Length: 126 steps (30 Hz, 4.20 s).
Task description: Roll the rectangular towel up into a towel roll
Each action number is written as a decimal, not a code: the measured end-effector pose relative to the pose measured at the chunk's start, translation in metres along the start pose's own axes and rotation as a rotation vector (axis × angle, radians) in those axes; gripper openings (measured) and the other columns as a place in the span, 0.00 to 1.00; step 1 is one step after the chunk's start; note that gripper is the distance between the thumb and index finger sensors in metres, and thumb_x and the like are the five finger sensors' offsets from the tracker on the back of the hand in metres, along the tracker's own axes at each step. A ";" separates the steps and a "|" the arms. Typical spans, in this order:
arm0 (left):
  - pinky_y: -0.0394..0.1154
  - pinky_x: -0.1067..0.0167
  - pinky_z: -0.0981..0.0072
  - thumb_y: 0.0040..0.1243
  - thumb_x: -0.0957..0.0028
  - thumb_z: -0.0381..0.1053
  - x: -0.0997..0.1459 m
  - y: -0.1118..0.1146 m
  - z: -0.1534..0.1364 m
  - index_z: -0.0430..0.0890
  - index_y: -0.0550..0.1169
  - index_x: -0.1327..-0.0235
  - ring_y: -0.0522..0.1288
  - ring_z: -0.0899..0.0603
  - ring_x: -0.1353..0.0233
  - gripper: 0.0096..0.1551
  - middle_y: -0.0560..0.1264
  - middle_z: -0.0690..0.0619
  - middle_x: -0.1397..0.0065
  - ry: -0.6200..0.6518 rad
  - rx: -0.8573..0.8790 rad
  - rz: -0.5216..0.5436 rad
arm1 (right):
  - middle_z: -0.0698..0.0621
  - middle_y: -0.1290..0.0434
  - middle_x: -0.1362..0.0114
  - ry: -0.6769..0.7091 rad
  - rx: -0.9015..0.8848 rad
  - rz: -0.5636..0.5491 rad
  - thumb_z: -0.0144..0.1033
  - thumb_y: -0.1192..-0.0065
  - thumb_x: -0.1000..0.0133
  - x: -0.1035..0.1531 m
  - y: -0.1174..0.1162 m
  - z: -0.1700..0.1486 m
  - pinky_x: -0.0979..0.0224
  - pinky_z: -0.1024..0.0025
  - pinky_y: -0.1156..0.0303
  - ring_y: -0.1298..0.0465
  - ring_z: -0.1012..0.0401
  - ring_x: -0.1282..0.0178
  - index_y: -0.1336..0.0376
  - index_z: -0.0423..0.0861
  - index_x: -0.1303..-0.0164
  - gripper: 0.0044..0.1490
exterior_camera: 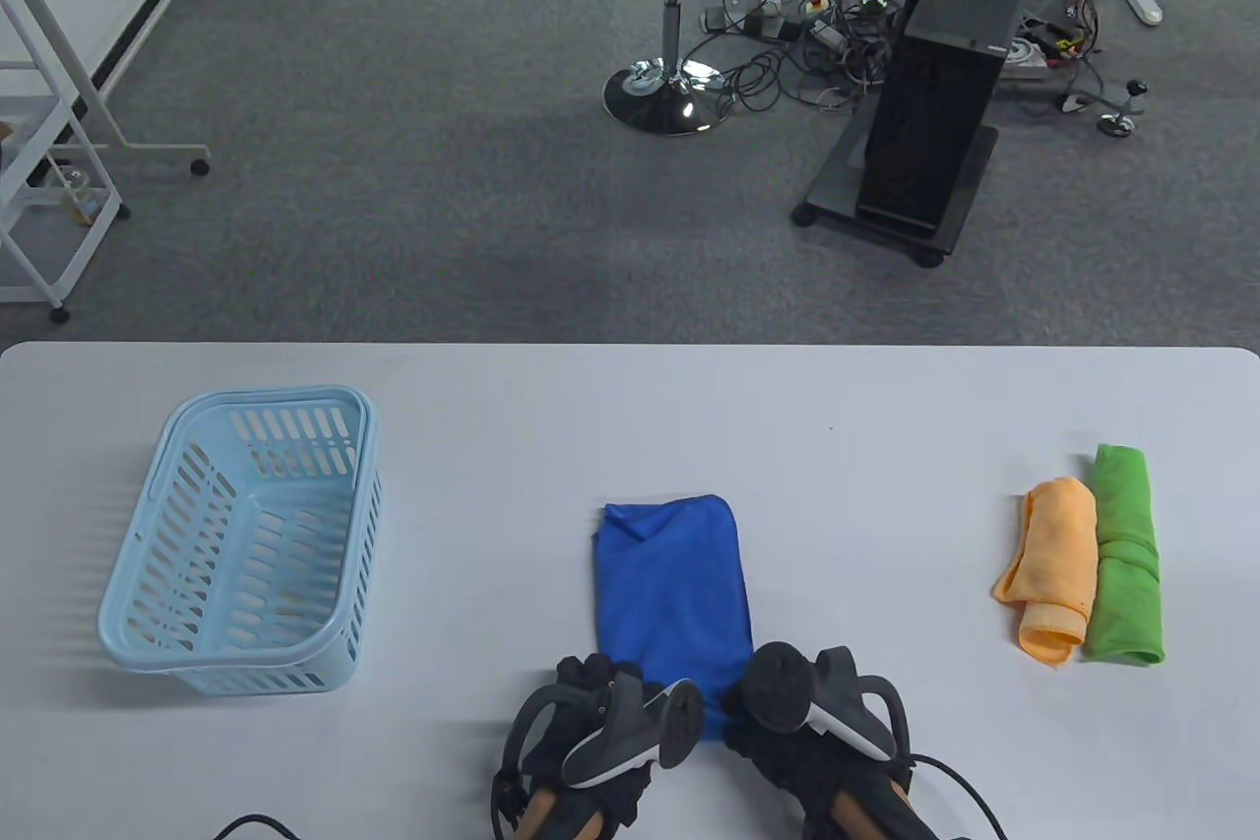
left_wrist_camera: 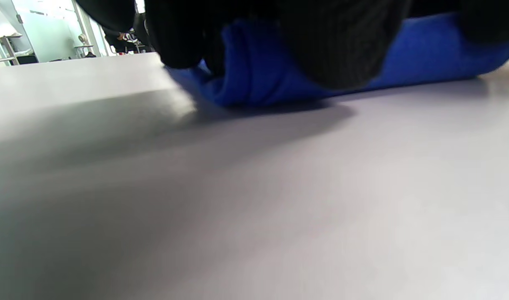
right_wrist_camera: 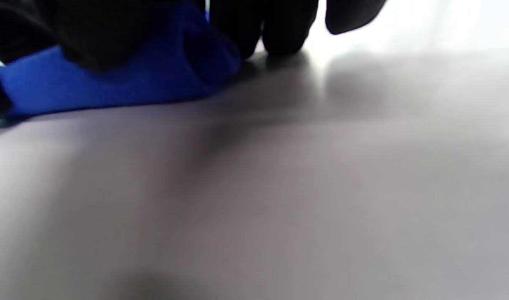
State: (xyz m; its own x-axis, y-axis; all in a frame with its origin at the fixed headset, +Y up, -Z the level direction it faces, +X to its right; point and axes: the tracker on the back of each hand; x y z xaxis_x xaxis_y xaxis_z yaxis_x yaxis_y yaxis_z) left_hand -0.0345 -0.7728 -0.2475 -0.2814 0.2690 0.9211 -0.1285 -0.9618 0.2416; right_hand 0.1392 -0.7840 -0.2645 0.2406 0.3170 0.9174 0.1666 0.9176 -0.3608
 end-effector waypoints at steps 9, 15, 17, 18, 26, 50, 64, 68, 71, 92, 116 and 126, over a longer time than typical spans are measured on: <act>0.60 0.31 0.32 0.55 0.57 0.55 -0.001 0.002 -0.009 0.51 0.80 0.42 0.68 0.35 0.26 0.29 0.74 0.47 0.31 0.029 0.095 0.016 | 0.47 0.41 0.26 0.011 -0.032 0.008 0.47 0.44 0.57 -0.002 0.003 -0.004 0.23 0.40 0.47 0.42 0.48 0.23 0.31 0.47 0.44 0.32; 0.60 0.30 0.32 0.50 0.58 0.55 -0.003 0.002 -0.010 0.51 0.84 0.48 0.68 0.35 0.26 0.28 0.76 0.47 0.34 0.010 0.129 0.021 | 0.47 0.41 0.27 0.000 -0.020 -0.017 0.48 0.44 0.57 -0.001 0.005 -0.004 0.23 0.40 0.46 0.41 0.48 0.23 0.31 0.48 0.46 0.32; 0.60 0.31 0.32 0.51 0.58 0.55 -0.004 0.003 -0.012 0.51 0.85 0.50 0.68 0.35 0.26 0.28 0.76 0.47 0.35 0.001 0.144 0.028 | 0.46 0.43 0.25 0.000 -0.007 -0.056 0.46 0.42 0.57 0.002 0.010 -0.002 0.23 0.40 0.47 0.41 0.48 0.23 0.36 0.50 0.38 0.35; 0.60 0.31 0.32 0.51 0.58 0.55 -0.004 0.003 -0.012 0.51 0.85 0.50 0.68 0.35 0.26 0.28 0.76 0.48 0.36 -0.006 0.145 0.030 | 0.47 0.43 0.25 0.015 0.005 -0.082 0.46 0.41 0.57 0.004 0.014 0.000 0.23 0.40 0.47 0.41 0.48 0.23 0.36 0.50 0.38 0.35; 0.60 0.31 0.32 0.51 0.57 0.56 -0.004 0.002 -0.012 0.51 0.85 0.50 0.68 0.34 0.26 0.28 0.76 0.47 0.35 -0.035 0.171 0.003 | 0.46 0.43 0.25 0.053 0.092 -0.043 0.52 0.36 0.62 0.006 0.010 0.004 0.23 0.40 0.46 0.41 0.47 0.23 0.36 0.51 0.37 0.41; 0.52 0.29 0.32 0.57 0.55 0.57 0.004 -0.004 -0.002 0.56 0.77 0.38 0.58 0.32 0.22 0.28 0.66 0.44 0.25 0.039 0.069 0.012 | 0.47 0.42 0.25 -0.019 0.004 -0.024 0.48 0.39 0.59 0.001 0.004 -0.004 0.24 0.41 0.45 0.40 0.48 0.24 0.33 0.53 0.38 0.36; 0.52 0.28 0.30 0.68 0.63 0.63 -0.005 0.004 0.000 0.55 0.69 0.33 0.57 0.31 0.21 0.42 0.65 0.44 0.23 -0.006 -0.011 -0.093 | 0.47 0.42 0.25 -0.030 -0.029 -0.018 0.49 0.40 0.59 0.002 0.004 -0.006 0.24 0.41 0.45 0.41 0.49 0.23 0.33 0.54 0.38 0.36; 0.55 0.29 0.31 0.63 0.58 0.59 -0.005 0.003 0.003 0.53 0.74 0.36 0.61 0.32 0.22 0.34 0.69 0.45 0.27 -0.036 -0.066 -0.040 | 0.47 0.42 0.25 -0.034 -0.030 -0.019 0.49 0.40 0.59 0.002 0.004 -0.006 0.24 0.41 0.45 0.41 0.49 0.24 0.33 0.54 0.38 0.36; 0.58 0.29 0.31 0.62 0.58 0.55 -0.005 0.002 0.006 0.51 0.77 0.38 0.64 0.33 0.23 0.32 0.72 0.45 0.29 -0.037 -0.074 0.006 | 0.47 0.42 0.26 -0.034 -0.035 -0.026 0.49 0.41 0.59 0.002 0.004 -0.007 0.24 0.41 0.45 0.41 0.48 0.24 0.33 0.53 0.39 0.36; 0.56 0.29 0.32 0.54 0.56 0.58 -0.006 0.001 0.000 0.54 0.68 0.36 0.61 0.33 0.23 0.32 0.67 0.46 0.30 -0.107 -0.002 -0.052 | 0.50 0.43 0.26 0.034 0.126 -0.136 0.44 0.37 0.60 0.008 0.008 0.010 0.23 0.42 0.44 0.39 0.49 0.24 0.33 0.52 0.45 0.31; 0.61 0.31 0.33 0.58 0.59 0.59 -0.005 0.002 -0.004 0.52 0.77 0.37 0.70 0.35 0.26 0.33 0.76 0.48 0.32 -0.053 0.096 -0.012 | 0.45 0.46 0.23 0.011 0.069 -0.048 0.49 0.40 0.61 0.006 0.007 -0.001 0.24 0.40 0.45 0.41 0.48 0.23 0.32 0.47 0.40 0.38; 0.63 0.32 0.33 0.53 0.59 0.57 -0.005 -0.001 -0.014 0.56 0.75 0.35 0.78 0.39 0.36 0.34 0.85 0.50 0.48 -0.078 0.201 0.030 | 0.46 0.45 0.24 -0.033 0.028 -0.087 0.56 0.47 0.60 0.006 0.010 -0.007 0.24 0.41 0.45 0.42 0.47 0.23 0.25 0.51 0.52 0.35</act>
State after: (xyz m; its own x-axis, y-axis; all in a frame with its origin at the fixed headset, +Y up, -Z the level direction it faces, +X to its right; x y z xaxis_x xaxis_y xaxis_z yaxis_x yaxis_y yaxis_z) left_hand -0.0461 -0.7726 -0.2569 -0.2069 0.2425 0.9478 0.0733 -0.9622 0.2622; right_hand 0.1492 -0.7743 -0.2640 0.1948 0.2431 0.9502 0.1589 0.9482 -0.2752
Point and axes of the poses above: the tracker on the back of each hand, its own z axis roughly to the thumb side, its own x axis roughly from the fingertips to the wrist, y = z × x
